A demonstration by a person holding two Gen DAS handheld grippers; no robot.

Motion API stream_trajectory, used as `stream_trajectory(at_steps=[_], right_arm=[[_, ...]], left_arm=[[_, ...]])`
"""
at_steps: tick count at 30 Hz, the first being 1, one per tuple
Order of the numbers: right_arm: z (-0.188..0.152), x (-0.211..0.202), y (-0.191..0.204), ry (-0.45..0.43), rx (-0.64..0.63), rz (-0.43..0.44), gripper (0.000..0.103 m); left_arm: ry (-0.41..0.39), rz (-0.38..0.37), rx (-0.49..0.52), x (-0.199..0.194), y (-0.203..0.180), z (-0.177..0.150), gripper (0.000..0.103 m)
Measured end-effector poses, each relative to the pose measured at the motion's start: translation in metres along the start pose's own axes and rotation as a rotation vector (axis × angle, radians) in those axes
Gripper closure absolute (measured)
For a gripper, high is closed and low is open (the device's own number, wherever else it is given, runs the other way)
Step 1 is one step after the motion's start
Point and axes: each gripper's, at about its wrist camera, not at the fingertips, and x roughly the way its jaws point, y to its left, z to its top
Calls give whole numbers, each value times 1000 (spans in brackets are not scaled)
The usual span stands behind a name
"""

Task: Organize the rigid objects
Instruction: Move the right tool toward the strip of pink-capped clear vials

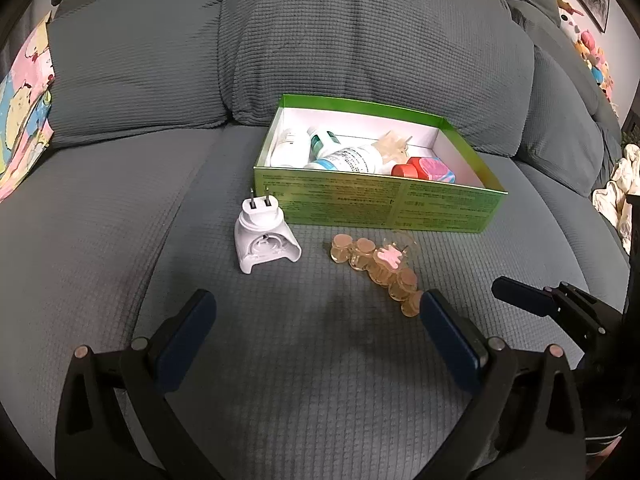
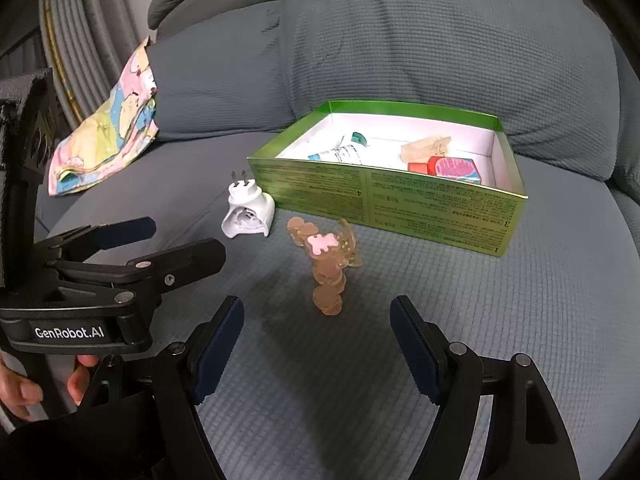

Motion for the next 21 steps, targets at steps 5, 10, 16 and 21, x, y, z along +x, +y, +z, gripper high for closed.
stream_trajectory(at_steps=[5, 10, 16, 21], right_arm=[[0, 4, -3, 4, 5, 2, 26], [-1, 8, -8, 10, 17, 6, 26], [-2, 13, -14, 18, 27, 10, 26], [-2, 18, -18, 22, 36, 14, 26]], left_arm=[[9, -5, 5, 6, -3, 1, 1], [21, -18, 10, 13, -5, 1, 1], [46, -28, 9, 24, -7, 1, 1], [55, -33, 19, 30, -10, 3, 1]])
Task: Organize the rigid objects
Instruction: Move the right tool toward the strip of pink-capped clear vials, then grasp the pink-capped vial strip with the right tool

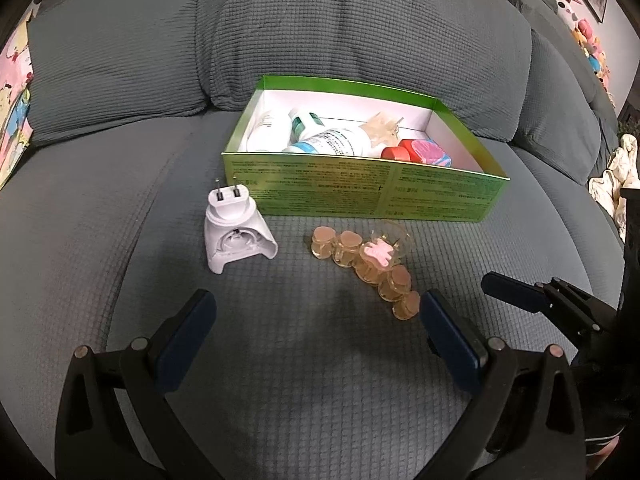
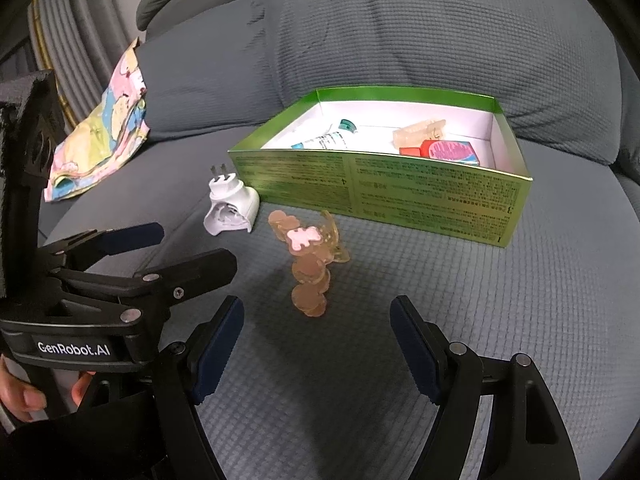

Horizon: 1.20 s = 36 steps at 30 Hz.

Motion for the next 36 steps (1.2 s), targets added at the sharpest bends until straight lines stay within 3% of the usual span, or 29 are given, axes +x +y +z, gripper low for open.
stream_trajectory(at_steps=[17, 24, 36], right_arm=[[0, 13, -14, 12, 21, 18, 26], [1, 19, -21, 13, 7, 14, 27], [4, 36, -24, 19, -27, 40, 27]], left_arm=[[50, -43, 2, 22, -7, 6, 1], [115, -173, -68, 35, 3, 11, 1], [169, -309, -130, 52, 8, 13, 2]])
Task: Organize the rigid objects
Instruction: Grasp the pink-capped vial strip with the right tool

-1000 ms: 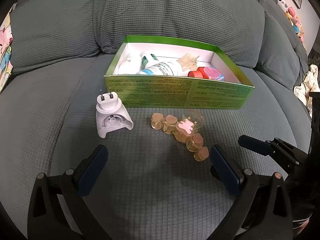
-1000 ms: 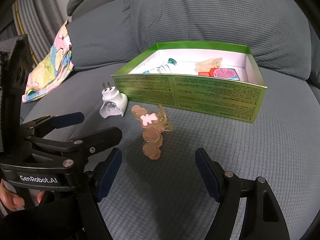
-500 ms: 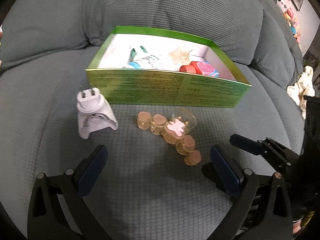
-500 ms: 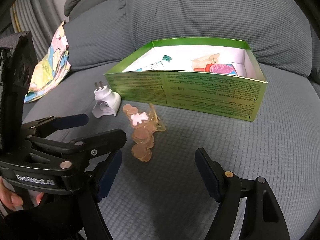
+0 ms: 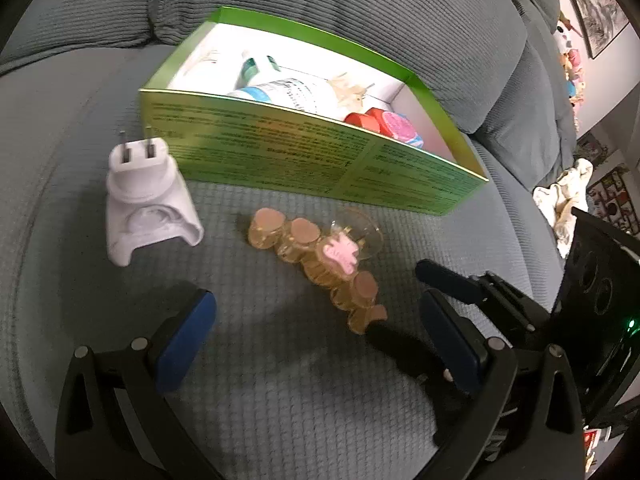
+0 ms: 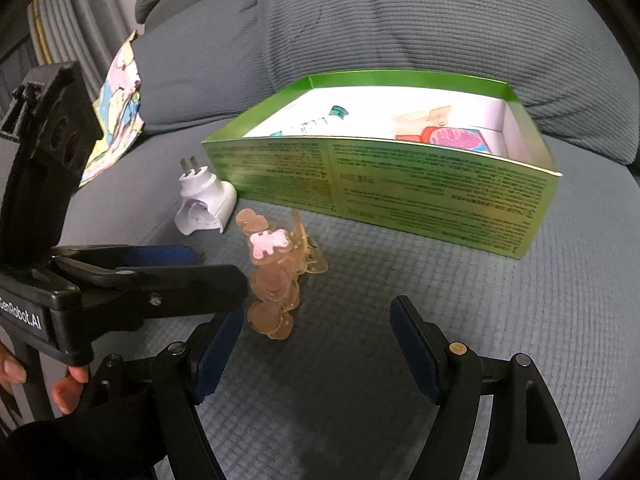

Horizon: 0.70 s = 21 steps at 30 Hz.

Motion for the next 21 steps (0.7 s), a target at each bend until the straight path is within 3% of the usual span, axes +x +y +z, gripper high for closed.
stream_trajectory(at_steps=[12, 13, 15, 20, 21], right_arm=[[7, 20, 9, 7, -29, 64, 27], [8, 22, 9, 11, -28, 72, 31], [8, 25, 11, 17, -37, 79, 37], [7, 27, 9, 13, -29, 93, 55], [7, 26, 7, 11, -19, 98, 56]], left_arm=[[-2, -32, -18, 19, 7, 14, 11], [-5, -33, -15, 20, 6, 15, 13], [2, -45, -10, 21, 6, 16, 27], [4, -22, 26, 24, 2, 17, 38], [1, -20, 30, 25, 1, 17, 44]])
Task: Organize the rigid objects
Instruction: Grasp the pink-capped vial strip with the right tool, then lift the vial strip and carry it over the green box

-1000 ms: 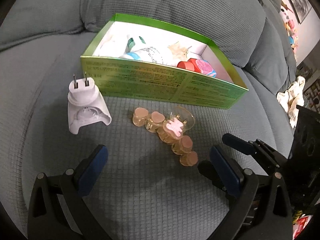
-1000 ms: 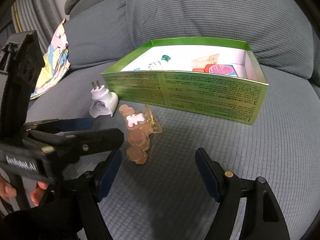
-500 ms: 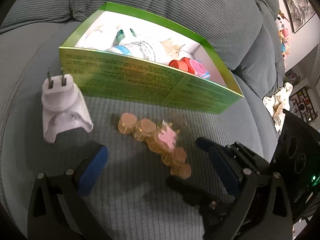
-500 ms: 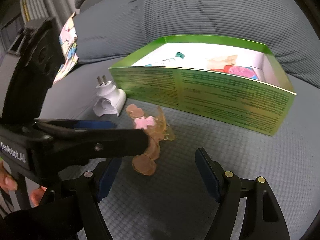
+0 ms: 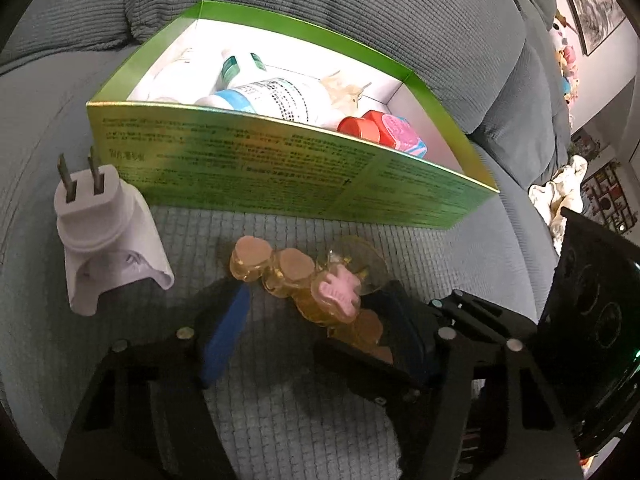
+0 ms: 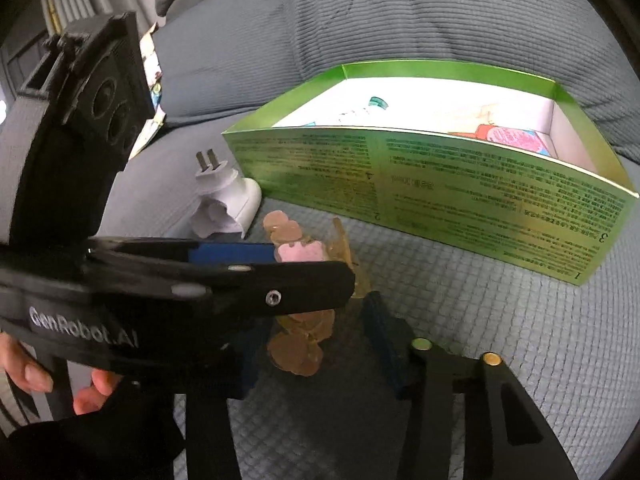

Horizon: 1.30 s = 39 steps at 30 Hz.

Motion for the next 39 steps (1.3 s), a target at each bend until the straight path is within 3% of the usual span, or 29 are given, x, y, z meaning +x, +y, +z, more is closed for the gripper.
stream_trajectory(at_steps=[2, 9, 26, 29, 32, 39], right_arm=[[-1, -2, -2, -3, 6, 21, 72], [-4, -5, 6, -6, -31, 0, 71], [6, -87, 48, -172, -101, -4, 71], [10, -98, 58, -192, -123, -5, 72], [16, -106, 66, -221, -136, 3, 72], [24, -126, 79, -265, -172, 10, 72]], left_arm=[[5, -28, -6, 2, -1, 1, 49], [-21, -37, 16, -5, -9, -4, 51], [-197, -28, 144, -80, -64, -3, 53], [-237, -19, 168, -96, -69, -4, 53], [-263, -21, 177, -108, -72, -4, 60], [-295, -30, 188, -130, -71, -3, 60]])
